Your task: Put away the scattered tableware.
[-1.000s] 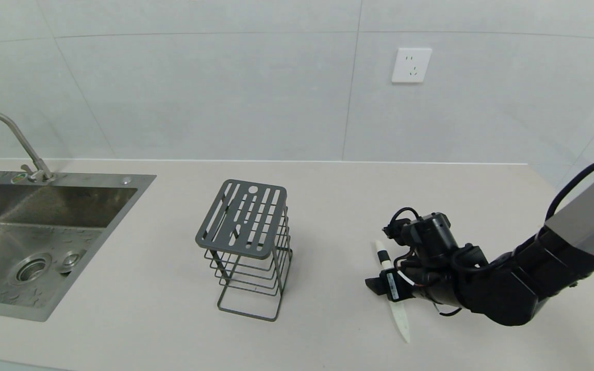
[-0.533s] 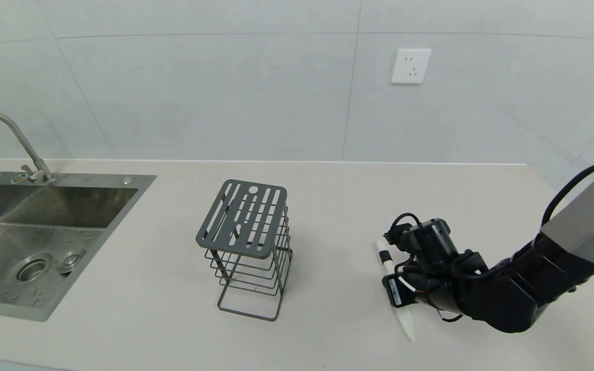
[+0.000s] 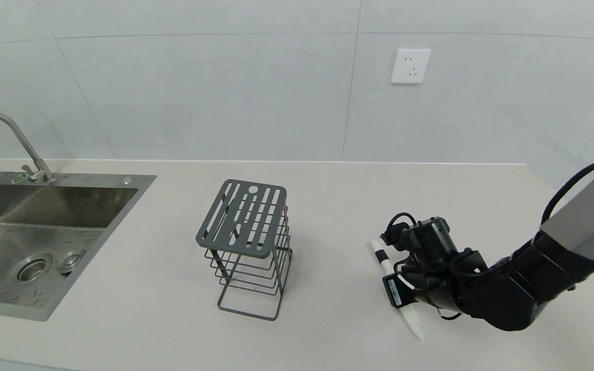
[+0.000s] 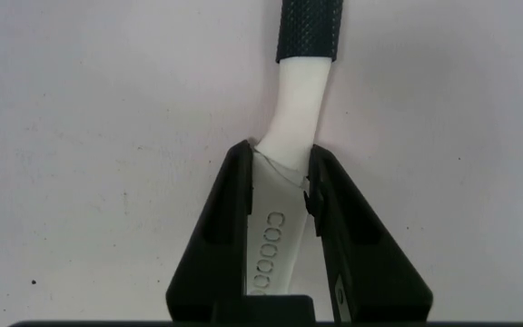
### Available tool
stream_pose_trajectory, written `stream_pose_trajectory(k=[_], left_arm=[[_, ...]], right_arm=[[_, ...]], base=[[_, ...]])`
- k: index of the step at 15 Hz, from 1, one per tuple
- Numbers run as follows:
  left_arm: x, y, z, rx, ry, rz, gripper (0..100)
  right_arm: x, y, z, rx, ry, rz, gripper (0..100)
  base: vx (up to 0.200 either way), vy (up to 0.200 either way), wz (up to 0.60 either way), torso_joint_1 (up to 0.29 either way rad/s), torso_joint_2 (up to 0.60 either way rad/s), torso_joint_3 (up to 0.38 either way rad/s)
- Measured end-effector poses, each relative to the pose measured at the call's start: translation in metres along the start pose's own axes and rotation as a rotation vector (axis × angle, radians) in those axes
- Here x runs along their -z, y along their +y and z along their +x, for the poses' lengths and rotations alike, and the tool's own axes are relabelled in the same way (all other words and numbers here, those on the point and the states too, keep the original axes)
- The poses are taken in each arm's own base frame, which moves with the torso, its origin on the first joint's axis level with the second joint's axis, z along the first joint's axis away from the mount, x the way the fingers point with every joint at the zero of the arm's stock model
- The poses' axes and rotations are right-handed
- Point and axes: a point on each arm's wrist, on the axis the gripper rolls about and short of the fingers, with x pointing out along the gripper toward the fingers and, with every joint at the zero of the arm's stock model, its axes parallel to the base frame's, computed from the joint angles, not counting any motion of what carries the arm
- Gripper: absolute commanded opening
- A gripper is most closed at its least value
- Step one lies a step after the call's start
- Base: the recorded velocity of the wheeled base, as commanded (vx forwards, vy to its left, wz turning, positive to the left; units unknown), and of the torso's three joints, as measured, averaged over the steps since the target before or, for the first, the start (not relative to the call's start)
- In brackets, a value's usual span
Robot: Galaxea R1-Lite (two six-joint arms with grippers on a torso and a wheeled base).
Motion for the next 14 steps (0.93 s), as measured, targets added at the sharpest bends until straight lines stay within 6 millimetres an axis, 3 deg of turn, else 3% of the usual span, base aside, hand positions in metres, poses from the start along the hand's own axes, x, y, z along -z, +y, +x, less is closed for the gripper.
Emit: stream_pose_trajectory(k=[3,5,9,14], left_arm=[[-0.005,0.0,0.0,-0.007,-0.046,0.016,100],[-0.024,-0.002,-0.003,0.01,-0.241,0.023,100],[-0.029,-0.004,-0.004,0.093,-0.247,0.048,100],[-0.103,-0.012,-0.009,0.319,-0.321,0.078,100]], right_arm=[[-0.028,-0.003,-0.015,-0.013,-0.189,-0.054,0],[-0.036,-0.005,-0.027,-0.028,-0.259,-0.062,0],[-0.049,-0.005,-0.055,-0.077,-0.361,-0.103,0],[-0.055,-0.007,-0.089,-0.205,-0.611,-0.154,0]], base=[[0.0,0.0,0.0,0.0,0.0,0.0],[0.0,0.0,0.0,0.0,0.0,0.0],[0.0,0.0,0.0,0.0,0.0,0.0],[0.0,0.0,0.0,0.0,0.0,0.0]])
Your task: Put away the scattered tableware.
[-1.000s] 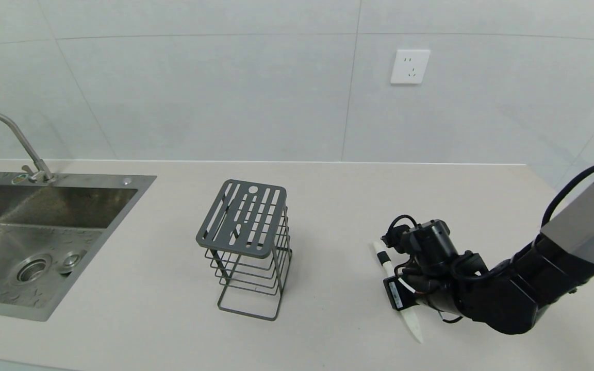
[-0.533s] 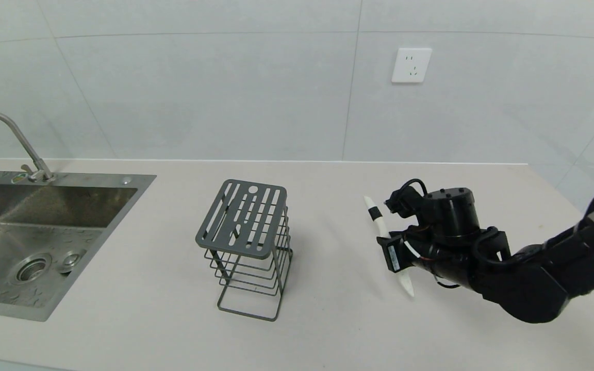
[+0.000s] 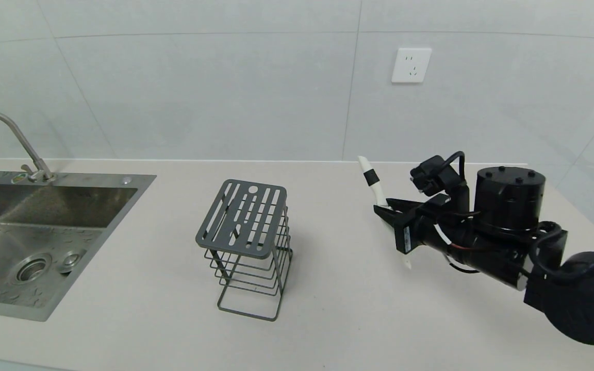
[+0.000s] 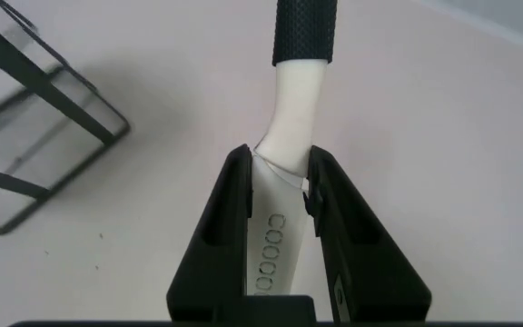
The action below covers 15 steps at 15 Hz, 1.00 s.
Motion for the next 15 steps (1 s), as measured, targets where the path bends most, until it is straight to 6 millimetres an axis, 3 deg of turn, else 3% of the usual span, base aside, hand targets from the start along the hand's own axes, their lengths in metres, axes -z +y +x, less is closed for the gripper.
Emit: stream_pose_trajectory(k=[5,10,15], left_arm=[[-0.02,0.006,0.058,0.245,0.126,-0.072,100],[-0.007,0.003,0.114,0.388,0.179,-0.049,100],[0.009,-0.001,0.143,0.6,0.202,0.01,100]], right_arm=[[-0.002,0.003,-0.017,-0.119,-0.083,-0.014,0],[-0.019,0.006,-0.03,-0.194,-0.198,-0.054,0],[-0.033,0.018,-0.044,-0.237,-0.267,-0.071,0]], base=[[0.0,0.0,0.0,0.0,0.0,0.0],[0.0,0.0,0.0,0.0,0.0,0.0],[0.0,0.0,0.0,0.0,0.0,0.0]])
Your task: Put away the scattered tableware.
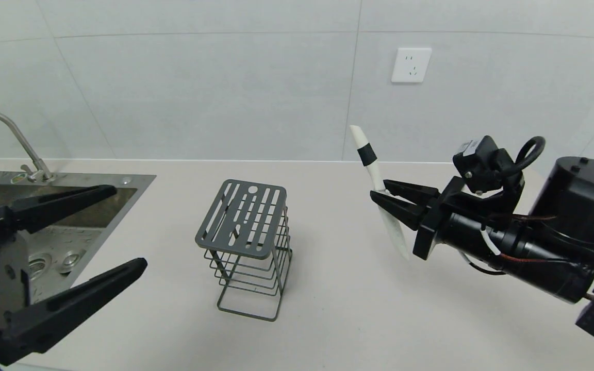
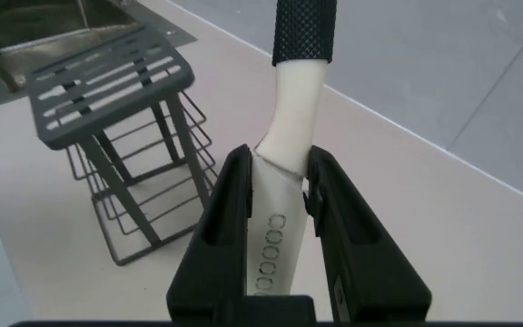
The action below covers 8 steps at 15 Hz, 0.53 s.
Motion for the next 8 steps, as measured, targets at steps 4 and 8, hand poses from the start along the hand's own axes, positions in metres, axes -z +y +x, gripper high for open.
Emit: stream_pose_trajectory(k=[4,8], left_arm=[[0.0,0.009,0.018,0.139,-0.022,0.071,100],[-0.004,0.027,0.052,0.313,-0.122,0.194,100]], right_arm=[[-0.006,0.005,-0.01,-0.085,-0.071,-0.056,0],[-0.006,0.008,-0.022,-0.094,-0.094,-0.073,0]], base=[[0.0,0.0,0.0,0.0,0.0,0.0],[0.0,0.0,0.0,0.0,0.0,0.0]])
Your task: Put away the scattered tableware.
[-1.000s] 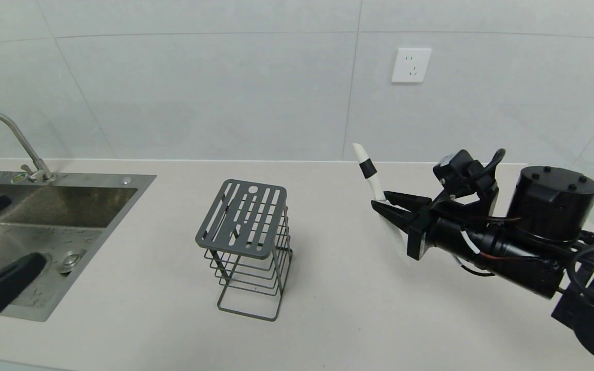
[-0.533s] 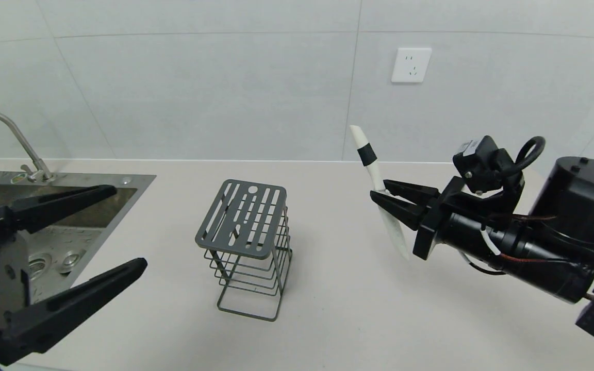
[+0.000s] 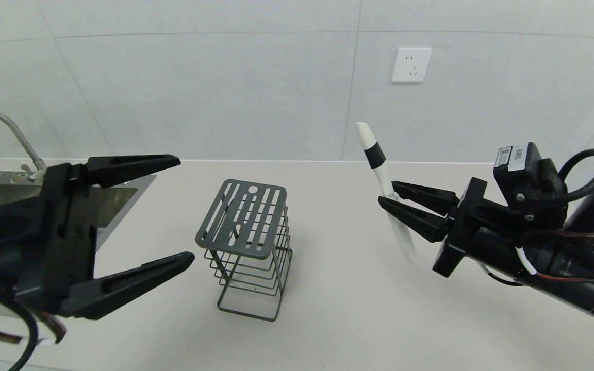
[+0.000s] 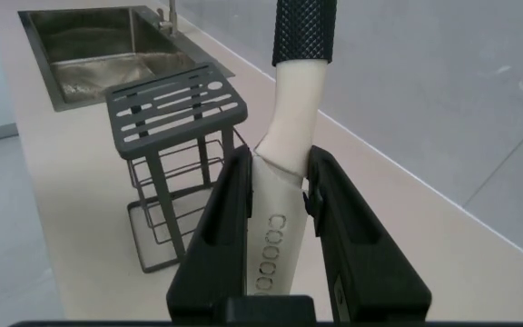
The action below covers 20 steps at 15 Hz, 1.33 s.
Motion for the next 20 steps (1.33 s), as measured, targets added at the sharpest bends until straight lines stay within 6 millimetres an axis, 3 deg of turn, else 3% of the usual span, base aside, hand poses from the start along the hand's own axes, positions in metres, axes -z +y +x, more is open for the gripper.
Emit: stream_pose_trajectory(k=[5,11,14,20], left_arm=[[0.019,0.019,0.044,0.131,-0.083,0.036,100],[0.02,0.035,0.091,0.206,-0.143,0.029,100],[0.021,0.029,0.117,0.274,-0.201,-0.042,100],[0.035,0.014,0.151,0.358,-0.242,-0.13,100]], right_arm=[[-0.008,0.004,-0.008,-0.058,-0.094,-0.053,0],[-0.008,0.011,-0.021,-0.14,-0.142,-0.126,0],[-0.007,0.013,-0.027,-0.143,-0.144,-0.136,0],[-0.012,0.021,-0.027,-0.173,-0.171,-0.148,0]], base=[[0.0,0.0,0.0,0.0,0.0,0.0],[0.0,0.0,0.0,0.0,0.0,0.0],[0.0,0.0,0.0,0.0,0.0,0.0],[0.0,0.0,0.0,0.0,0.0,0.0]])
